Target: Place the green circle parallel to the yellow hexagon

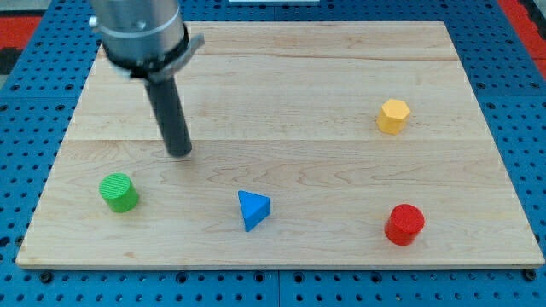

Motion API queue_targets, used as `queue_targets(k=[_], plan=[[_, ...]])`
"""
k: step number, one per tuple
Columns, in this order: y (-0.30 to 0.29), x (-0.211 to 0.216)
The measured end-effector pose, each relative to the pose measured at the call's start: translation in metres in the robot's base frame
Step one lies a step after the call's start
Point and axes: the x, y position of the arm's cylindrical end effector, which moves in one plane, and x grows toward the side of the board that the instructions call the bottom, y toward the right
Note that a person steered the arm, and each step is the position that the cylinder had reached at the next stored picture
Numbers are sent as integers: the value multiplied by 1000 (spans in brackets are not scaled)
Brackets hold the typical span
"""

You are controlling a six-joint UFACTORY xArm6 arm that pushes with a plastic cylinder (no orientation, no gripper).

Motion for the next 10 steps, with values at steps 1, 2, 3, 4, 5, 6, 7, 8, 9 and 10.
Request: queue_targets(k=[1,2,3,4,5,6,7,8,9,10], plan=[[-3,63],[-51,58],[-92,50],[-106,63],[-105,21],[-96,-20],[-97,-32],[-118,-17],[-159,-66],[-148,-89]])
